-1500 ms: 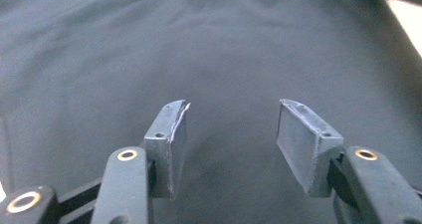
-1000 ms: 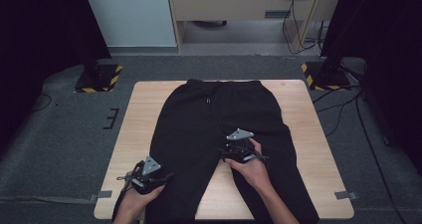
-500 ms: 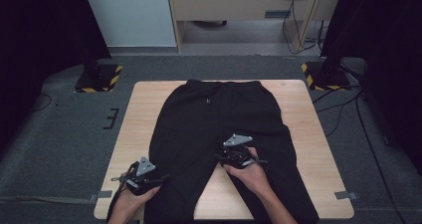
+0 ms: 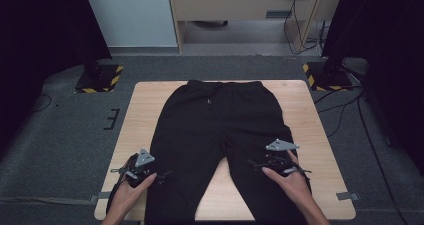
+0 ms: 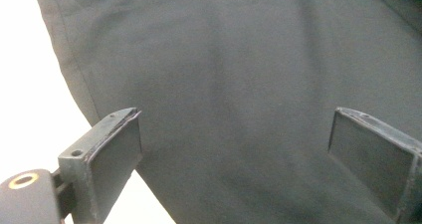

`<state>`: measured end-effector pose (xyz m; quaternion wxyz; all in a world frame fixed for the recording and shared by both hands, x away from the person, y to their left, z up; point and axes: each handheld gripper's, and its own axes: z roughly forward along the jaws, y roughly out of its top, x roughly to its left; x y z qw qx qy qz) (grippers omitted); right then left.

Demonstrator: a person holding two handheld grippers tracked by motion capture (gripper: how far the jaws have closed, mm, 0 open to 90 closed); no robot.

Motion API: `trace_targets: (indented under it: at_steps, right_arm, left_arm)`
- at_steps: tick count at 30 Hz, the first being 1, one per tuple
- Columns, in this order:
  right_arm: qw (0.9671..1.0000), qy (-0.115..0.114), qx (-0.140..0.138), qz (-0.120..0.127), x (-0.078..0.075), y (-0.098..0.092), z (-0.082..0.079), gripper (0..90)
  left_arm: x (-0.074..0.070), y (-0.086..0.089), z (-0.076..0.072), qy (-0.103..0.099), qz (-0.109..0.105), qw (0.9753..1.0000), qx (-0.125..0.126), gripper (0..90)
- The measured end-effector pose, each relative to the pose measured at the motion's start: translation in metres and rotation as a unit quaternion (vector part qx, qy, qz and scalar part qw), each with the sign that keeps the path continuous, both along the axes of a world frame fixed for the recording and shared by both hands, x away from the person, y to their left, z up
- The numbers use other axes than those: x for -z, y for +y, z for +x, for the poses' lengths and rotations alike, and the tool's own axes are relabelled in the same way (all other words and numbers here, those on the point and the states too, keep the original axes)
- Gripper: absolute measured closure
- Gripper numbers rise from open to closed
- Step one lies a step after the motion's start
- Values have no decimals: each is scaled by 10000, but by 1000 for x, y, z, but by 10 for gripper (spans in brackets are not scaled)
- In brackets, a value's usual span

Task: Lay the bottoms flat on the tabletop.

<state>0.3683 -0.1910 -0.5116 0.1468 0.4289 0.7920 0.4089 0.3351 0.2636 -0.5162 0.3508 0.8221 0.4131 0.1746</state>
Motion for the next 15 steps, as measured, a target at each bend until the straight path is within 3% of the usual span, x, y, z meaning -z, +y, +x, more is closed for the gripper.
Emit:
trace_targets:
  at_steps: [6, 15]
  right_arm:
    - [9998, 157, 126, -16, 6, -36, -9, 117]
    - [9987, 114, 462, -174, 10, -78, -19, 141]
  left_arm:
    - [4, 6, 1, 88, 17, 9999, -101, 55]
    - [3, 24, 5, -3, 173, 9994, -315, 59]
